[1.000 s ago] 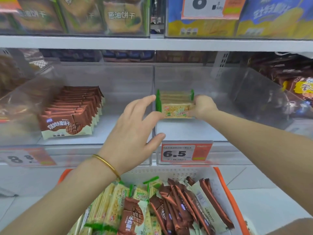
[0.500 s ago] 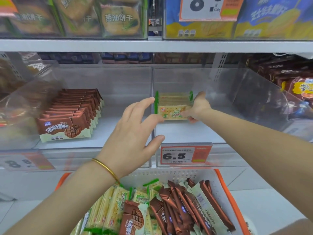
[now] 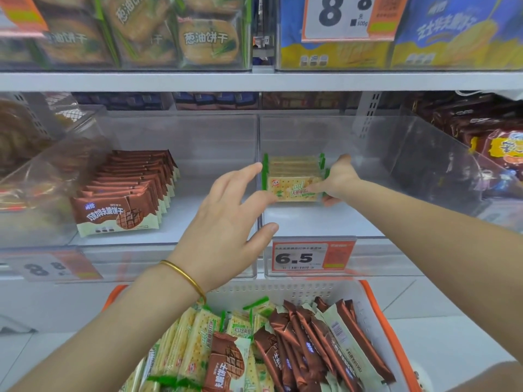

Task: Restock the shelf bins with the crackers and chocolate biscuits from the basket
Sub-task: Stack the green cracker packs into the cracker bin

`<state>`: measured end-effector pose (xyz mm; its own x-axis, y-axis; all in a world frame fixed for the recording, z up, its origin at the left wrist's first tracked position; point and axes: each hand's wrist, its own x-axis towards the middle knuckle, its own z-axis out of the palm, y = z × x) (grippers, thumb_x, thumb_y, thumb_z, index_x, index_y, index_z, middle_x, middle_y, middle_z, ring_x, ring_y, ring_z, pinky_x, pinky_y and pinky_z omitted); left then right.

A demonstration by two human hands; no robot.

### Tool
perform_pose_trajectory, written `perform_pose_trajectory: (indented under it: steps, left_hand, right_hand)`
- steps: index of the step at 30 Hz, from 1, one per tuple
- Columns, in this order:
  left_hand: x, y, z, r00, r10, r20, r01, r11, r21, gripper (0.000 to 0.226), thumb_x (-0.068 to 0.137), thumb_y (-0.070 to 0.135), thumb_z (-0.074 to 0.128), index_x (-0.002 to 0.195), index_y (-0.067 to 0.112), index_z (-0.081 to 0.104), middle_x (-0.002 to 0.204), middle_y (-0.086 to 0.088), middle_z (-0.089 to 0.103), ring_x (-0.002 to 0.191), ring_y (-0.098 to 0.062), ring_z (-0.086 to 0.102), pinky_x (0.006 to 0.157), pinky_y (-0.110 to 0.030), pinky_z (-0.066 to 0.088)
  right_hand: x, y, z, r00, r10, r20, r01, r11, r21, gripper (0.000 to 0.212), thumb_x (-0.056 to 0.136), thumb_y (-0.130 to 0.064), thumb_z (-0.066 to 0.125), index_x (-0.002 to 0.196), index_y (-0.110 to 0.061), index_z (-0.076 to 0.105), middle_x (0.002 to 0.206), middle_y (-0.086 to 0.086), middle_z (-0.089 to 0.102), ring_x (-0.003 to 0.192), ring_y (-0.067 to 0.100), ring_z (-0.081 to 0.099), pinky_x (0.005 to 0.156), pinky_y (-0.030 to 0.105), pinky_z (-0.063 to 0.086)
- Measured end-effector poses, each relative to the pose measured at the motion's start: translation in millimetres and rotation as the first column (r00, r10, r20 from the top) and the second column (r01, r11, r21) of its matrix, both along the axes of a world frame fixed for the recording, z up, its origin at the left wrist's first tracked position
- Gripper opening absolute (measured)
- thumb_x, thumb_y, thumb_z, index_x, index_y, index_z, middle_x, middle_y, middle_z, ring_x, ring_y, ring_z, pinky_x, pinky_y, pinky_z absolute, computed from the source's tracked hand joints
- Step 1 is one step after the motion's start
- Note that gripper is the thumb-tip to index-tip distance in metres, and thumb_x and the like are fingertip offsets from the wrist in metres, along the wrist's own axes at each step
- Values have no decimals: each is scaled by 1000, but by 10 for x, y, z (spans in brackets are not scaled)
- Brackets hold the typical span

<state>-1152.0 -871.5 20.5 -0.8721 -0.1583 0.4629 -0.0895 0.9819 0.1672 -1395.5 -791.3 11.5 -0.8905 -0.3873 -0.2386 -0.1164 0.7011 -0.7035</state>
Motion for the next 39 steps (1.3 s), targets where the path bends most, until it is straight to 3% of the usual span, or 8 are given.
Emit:
perform_pose_trajectory:
  steps: [5,9,11,14,19,25,30,39]
  left_hand:
    - [176,136,74,994,-17,-108,20,1000,22,39,90,33,44,122,14,57,142,-12,40,128,-28,36,104,-37,31]
    - [606,270,-99,971,-134,-198,133,991,-20,25,89,13,49,106,3,65,112,-11,61,103,-26,55,90,-33,41]
    - [827,270,-353,985,-140,-96,139,990,-21,24,90,14,46,102,5,65,104,-7,63,96,-23,56,83,-30,43]
    - [1042,189,-742,987,-126,103,124,992,26,24,90,19,43,99,11,64,99,-1,62,93,-18,54,82,-27,42]
    - [1071,127,-1135,950,5,312,-55,987,152,25,90,24,43,99,17,65,99,3,61,97,-18,55,84,-32,47]
    - [980,-87,-1559,642,285,712,-411,912,6,30,95,22,44,120,9,53,120,-10,52,115,-27,46,95,-41,44]
    - [1039,-82,-1658,523,500,690,-527,826,-199,44,93,41,50,121,8,44,123,-12,46,115,-28,47,85,-36,47]
    - [1013,-29,-1767,544,562,623,-530,806,-263,60,86,57,54,121,10,41,121,-8,47,114,-24,48,87,-33,46]
  right_hand:
    - [207,188,244,990,11,-138,-22,997,-77,61,80,-5,74,123,-8,29,125,19,48,95,36,63,71,43,58]
    - [1028,692,673,920,140,-365,-270,903,-335,33,83,-3,69,86,-16,38,80,13,56,51,20,63,49,35,55]
    - [1505,994,689,901,315,-298,-415,825,-383,27,83,-1,68,83,-12,43,69,11,56,44,18,62,42,32,52]
    - [1820,1205,236,824,563,-56,-563,806,-181,14,86,-3,65,82,-10,53,65,10,60,47,20,64,47,31,54]
    - [1704,1158,-744,789,598,142,-614,761,210,17,90,-8,59,79,-18,52,69,2,60,57,14,60,65,35,57]
    - [1890,778,-1231,669,740,64,-719,624,305,21,90,-17,61,110,-9,58,103,7,61,96,21,58,83,30,45]
    - [1988,686,-1427,627,776,74,-750,575,326,20,91,-16,59,109,-9,57,103,8,61,93,22,57,82,34,47]
    - [1959,744,-1452,652,756,63,-735,608,299,21,93,-20,58,111,-10,55,100,6,62,91,19,57,82,33,47]
